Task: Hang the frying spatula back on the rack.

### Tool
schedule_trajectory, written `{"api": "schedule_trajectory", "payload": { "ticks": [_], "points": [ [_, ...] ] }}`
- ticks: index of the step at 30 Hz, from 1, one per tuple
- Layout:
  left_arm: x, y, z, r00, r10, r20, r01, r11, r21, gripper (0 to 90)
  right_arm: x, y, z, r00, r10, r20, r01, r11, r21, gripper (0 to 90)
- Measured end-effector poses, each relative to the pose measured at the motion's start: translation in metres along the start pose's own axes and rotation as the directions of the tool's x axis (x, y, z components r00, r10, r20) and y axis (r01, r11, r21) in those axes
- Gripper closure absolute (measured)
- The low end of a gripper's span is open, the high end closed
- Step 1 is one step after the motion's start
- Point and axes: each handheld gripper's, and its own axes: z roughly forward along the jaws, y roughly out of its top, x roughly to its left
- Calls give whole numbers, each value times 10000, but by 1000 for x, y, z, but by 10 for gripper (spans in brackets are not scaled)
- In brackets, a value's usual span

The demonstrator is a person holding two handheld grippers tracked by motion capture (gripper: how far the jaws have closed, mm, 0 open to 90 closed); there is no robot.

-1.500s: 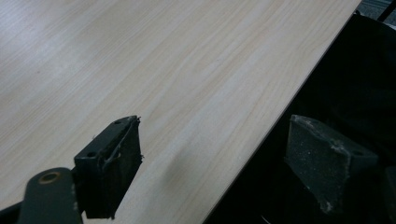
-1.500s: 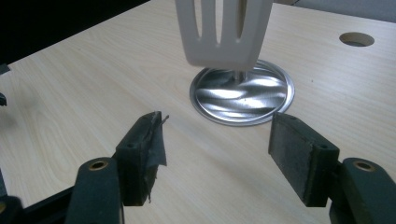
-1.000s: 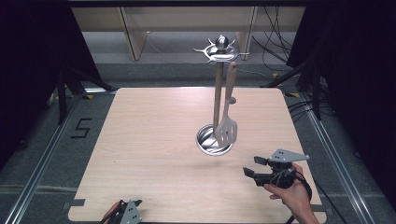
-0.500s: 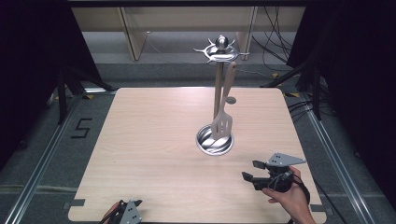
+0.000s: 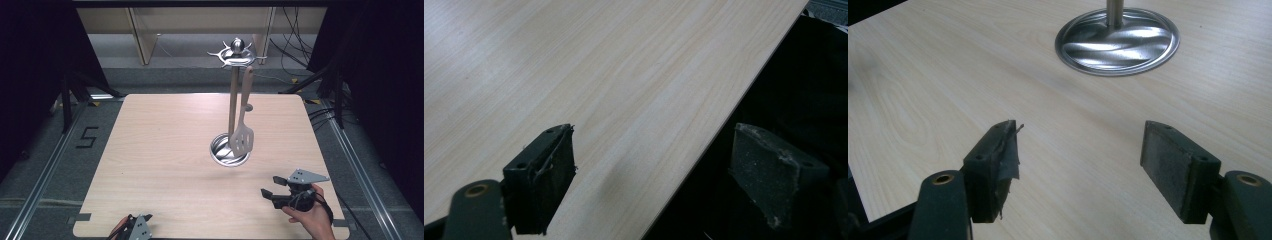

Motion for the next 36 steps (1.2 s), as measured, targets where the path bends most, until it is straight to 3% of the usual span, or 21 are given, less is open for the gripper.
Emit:
{"api": "schedule_trajectory", "payload": {
  "ticks": [2,4,8,9,12,13,15,16,17,19,23,25,27,28,30,31,32,33,34,35,36],
  "points": [
    [0,0,0,10000,-8,0,8,10000,-15,174,3,-2,-1,9995,314,-14,-314,9995,0,319],
    [-2,0,1,9999,-139,72,141,9997,-194,174,4,-3,-1,9998,201,-25,-201,9998,-58,315],
    [-2,0,1,10000,36,28,-36,9999,-117,174,11,-8,-5,9997,209,-117,-210,9998,-48,303],
    [-2,0,1,10000,36,28,-36,9999,-117,174,10,-9,-3,10000,-17,-72,16,9998,-177,302],
    [-3,0,1,10000,30,44,-29,9999,-115,173,15,-13,-4,9999,130,-82,-130,9999,-84,301],
    [-3,0,1,10000,27,46,-27,9999,-115,174,12,-13,-4,9994,-326,-154,324,9994,-118,300],
    [-3,0,1,10000,42,39,-42,10000,-74,174,13,-15,-4,9997,-263,-18,262,9996,-108,300],
    [-3,0,2,10000,30,41,-30,9999,-107,173,17,-17,-5,9999,68,-146,-68,10000,4,299],
    [-3,0,2,10000,30,41,-30,9999,-107,174,16,-18,-5,9997,-207,-111,206,9997,-102,299],
    [-3,1,1,10000,36,36,-36,10000,-20,174,20,-20,-6,9997,157,-182,-157,9999,26,297],
    [-2,1,0,9998,181,30,-181,9998,84,174,18,-22,-7,9993,-363,5,363,9993,-79,292],
    [-3,0,1,9999,130,-11,-130,9999,-8,174,22,-25,-8,9999,-96,59,95,9999,53,286],
    [-3,0,1,9999,107,-7,-107,9999,-7,174,22,-26,-9,10000,-72,-43,73,9998,201,285],
    [-3,0,1,9999,100,-9,-100,9999,-11,173,21,-27,-9,9993,-348,117,349,9994,-23,284],
    [-3,1,1,9999,123,-7,-123,9999,47,174,24,-28,-10,9999,-90,-64,90,9999,96,283],
    [-3,1,1,9999,123,-7,-123,9999,47,174,24,-29,-10,9996,-252,136,251,9997,21,282],
    [-3,0,1,9999,104,-15,-104,9999,-10,174,23,-29,-10,9993,-369,-38,370,9993,114,282],
    [-3,0,1,9999,104,-15,-104,9999,-10,174,25,-30,-11,9999,-146,-41,147,9996,229,282],
    [-3,0,1,9999,125,-19,-125,9999,-8,174,23,-30,-11,9990,-444,70,443,9990,106,282],
    [-3,0,1,9999,125,-19,-125,9999,-8,174,23,-30,-11,9990,-444,70,443,9990,106,282],
    [-3,1,1,9999,137,-17,-137,9999,42,174,27,-32,-12,10000,-43,1,43,9997,222,282]
  ]
}}
